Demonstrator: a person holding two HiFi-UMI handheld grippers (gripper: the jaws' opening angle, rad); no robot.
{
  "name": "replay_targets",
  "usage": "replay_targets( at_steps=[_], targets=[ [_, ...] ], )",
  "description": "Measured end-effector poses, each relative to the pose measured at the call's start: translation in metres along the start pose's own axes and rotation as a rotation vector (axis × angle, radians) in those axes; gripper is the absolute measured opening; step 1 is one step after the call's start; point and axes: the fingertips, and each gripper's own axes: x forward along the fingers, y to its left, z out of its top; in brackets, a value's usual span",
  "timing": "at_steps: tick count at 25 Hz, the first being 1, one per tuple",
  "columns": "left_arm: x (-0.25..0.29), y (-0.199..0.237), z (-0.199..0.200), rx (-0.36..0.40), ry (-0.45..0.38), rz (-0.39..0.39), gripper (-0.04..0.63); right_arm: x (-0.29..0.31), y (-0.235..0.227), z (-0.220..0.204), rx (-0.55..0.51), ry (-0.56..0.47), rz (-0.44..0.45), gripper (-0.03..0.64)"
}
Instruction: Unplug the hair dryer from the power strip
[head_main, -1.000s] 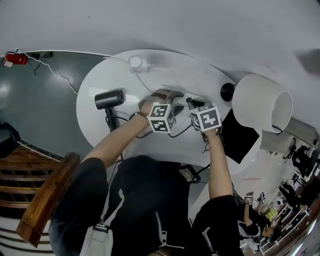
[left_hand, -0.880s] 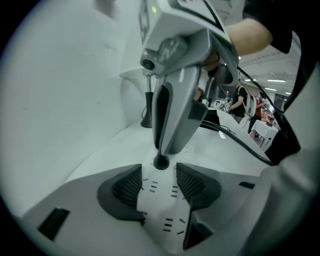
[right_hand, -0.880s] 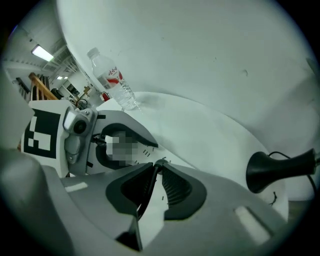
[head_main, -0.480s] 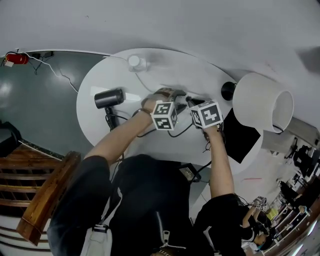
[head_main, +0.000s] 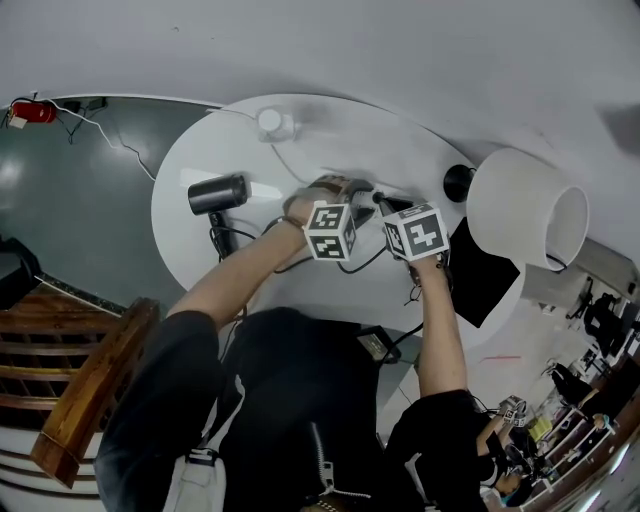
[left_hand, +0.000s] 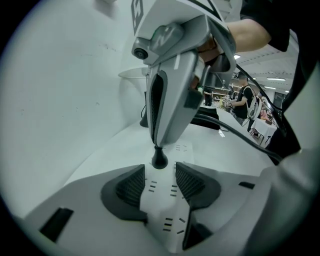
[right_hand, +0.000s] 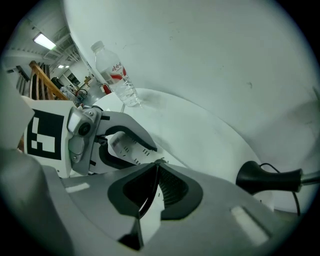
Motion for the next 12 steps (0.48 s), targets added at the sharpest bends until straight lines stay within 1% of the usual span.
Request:
replay_targets(
  at_steps=[7,12],
  targets=[
    [-0.0013,-0.0015,0.0031,-0.003,-0.005,-0.004,0.199,-0.0012,-0.0013,0.0023,-0.009,0.006,0.017,0.027],
    [0.0011,0.0022,0.0011,-0.006,0.000,0.015,0.198,-0.0030,-0.0020,0.0046,-0.028,-0.005,-0.029,0.026]
  ],
)
